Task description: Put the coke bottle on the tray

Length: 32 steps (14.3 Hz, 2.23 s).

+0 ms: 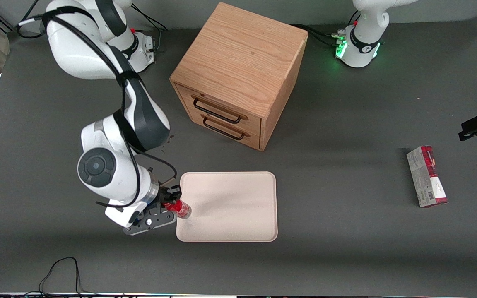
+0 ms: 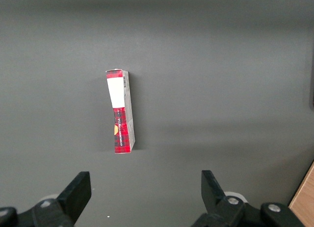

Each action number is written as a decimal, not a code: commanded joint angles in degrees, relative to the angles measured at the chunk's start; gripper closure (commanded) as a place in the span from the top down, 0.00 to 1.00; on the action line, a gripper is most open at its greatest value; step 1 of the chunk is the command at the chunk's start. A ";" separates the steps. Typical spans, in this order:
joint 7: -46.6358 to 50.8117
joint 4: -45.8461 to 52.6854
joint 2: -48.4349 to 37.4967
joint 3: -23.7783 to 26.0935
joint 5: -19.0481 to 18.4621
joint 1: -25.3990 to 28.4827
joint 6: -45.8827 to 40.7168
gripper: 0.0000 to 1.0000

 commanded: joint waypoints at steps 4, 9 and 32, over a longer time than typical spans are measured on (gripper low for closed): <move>0.29 2.51 5.88 0.78 -0.76 0.31 5.22 0.00; 0.90 1.72 6.24 0.61 -0.94 0.40 6.02 0.49; 9.53 -32.35 -39.87 -5.11 0.55 -7.41 -15.01 1.00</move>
